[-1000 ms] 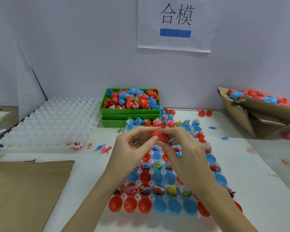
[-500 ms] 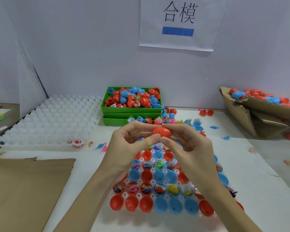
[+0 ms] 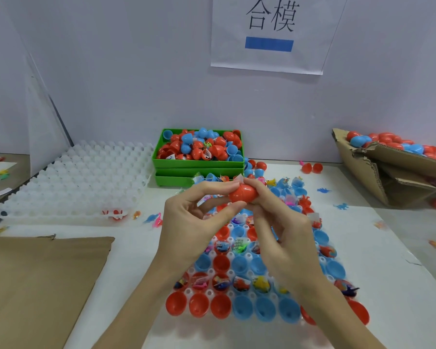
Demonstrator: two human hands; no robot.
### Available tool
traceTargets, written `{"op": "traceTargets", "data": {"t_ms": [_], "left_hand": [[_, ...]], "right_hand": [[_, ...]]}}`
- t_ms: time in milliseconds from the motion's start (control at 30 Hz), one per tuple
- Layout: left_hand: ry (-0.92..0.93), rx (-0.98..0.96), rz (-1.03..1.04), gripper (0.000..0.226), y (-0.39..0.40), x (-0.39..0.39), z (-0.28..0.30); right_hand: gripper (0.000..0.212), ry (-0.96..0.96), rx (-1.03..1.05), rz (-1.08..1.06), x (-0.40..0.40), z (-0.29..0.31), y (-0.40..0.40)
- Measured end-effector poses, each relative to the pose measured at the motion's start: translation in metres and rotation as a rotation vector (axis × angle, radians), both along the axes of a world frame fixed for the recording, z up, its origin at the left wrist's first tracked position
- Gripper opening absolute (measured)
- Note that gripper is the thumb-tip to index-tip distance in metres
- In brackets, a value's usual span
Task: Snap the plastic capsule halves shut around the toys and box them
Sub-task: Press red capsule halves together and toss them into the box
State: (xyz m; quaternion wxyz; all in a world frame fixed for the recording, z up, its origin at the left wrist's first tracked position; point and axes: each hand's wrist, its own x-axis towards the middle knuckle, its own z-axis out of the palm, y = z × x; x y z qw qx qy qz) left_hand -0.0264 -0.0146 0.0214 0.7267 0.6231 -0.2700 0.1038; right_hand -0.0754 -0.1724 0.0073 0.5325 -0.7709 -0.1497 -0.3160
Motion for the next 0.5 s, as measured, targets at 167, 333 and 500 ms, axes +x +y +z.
{"op": "traceTargets", "data": {"t_ms": [167, 333, 500], "left_hand": [[-0.040, 0.043, -0.045, 0.031, 0.0042, 0.0011, 0.0028], [-0.042, 0.029, -0.069, 0.034, 0.0039, 0.0024, 0.0027], [-0.012, 0.039, -0.013, 0.032, 0.0010, -0.0009, 0.0003]], "right_hand": [[0.030, 0.059, 0.304, 0.034, -0.0005, 0.0048, 0.0026], [0.032, 0.103, 0.272, 0.014, 0.0006, 0.0065, -0.0024], [0.033, 0.109, 0.215, -0.004, 0.0005, 0.0060, -0.0020]]}}
